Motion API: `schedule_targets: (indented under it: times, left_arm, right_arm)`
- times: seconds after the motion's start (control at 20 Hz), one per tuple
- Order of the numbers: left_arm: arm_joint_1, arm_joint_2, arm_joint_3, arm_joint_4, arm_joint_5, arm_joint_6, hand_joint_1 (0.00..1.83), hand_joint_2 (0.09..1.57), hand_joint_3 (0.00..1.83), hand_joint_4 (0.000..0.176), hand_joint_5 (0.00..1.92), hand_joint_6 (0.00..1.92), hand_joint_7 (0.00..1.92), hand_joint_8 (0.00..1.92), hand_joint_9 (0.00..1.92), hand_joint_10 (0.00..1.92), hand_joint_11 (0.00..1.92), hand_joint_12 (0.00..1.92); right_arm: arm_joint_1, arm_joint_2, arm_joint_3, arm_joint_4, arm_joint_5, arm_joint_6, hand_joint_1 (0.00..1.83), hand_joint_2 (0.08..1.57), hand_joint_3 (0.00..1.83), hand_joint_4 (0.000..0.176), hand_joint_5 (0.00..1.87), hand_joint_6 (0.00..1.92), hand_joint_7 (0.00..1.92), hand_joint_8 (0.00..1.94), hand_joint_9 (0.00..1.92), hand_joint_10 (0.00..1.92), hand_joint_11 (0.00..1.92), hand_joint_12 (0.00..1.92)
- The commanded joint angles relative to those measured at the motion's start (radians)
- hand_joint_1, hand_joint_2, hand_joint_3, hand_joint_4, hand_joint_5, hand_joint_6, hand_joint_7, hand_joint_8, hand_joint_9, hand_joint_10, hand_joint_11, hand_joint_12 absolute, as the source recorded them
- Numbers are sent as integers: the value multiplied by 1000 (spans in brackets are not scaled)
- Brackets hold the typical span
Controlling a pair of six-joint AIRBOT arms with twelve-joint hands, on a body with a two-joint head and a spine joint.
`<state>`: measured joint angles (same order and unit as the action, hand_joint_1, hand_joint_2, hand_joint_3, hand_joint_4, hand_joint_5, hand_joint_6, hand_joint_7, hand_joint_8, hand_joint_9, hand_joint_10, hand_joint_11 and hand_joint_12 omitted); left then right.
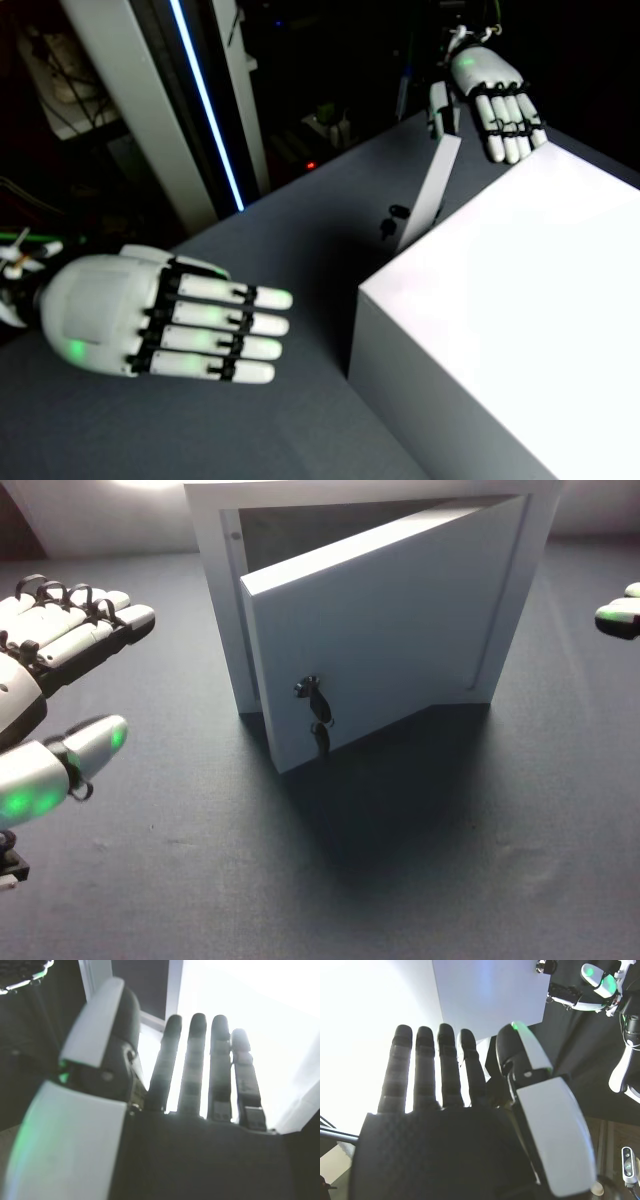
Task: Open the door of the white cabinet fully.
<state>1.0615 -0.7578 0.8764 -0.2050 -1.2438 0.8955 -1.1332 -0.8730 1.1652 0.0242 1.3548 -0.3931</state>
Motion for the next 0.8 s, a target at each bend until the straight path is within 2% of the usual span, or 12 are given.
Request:
schedule_targets:
  times: [0.0,0.15,0.3,0.4,0.55,0.65,0.75]
  left_arm:
    - [-10,0,3,-4,-122,-4,0,1562,43,0,125,4,94,4,88,7,0,333]
    - [-14,-3,4,19,-111,-20,0,1559,11,0,123,1,88,0,71,1,0,253]
    - [-29,-12,2,61,-101,-36,0,1570,50,0,127,0,98,0,100,5,0,265]
    - [-39,-22,2,77,-99,-41,0,1571,50,0,129,1,119,2,139,2,0,364]
    - [-60,-52,8,92,-100,-44,0,1571,118,0,81,0,75,0,103,0,0,322]
    - [-77,-78,22,91,-95,-45,0,1571,85,0,73,1,60,1,90,1,0,304]
    - [-90,-98,34,87,-92,-46,0,1571,105,0,80,2,65,2,97,3,0,361]
  right_arm:
    - [9,2,5,31,118,11,455,1356,1,0,338,2,321,2,239,2,180,134]
    - [9,-1,7,31,118,11,440,1360,1,0,344,2,331,2,251,3,197,122]
    - [9,-2,9,31,118,11,463,1360,0,0,341,1,327,2,243,2,190,108]
    - [9,-3,10,31,118,12,445,1364,2,0,340,0,334,3,246,2,196,104]
    - [10,-9,15,31,115,14,429,1359,0,0,344,2,340,4,253,4,208,98]
    - [10,-12,18,31,114,18,391,1343,0,0,347,3,340,3,257,3,217,88]
    - [10,-12,19,30,114,18,421,1336,0,0,351,2,340,1,262,4,224,78]
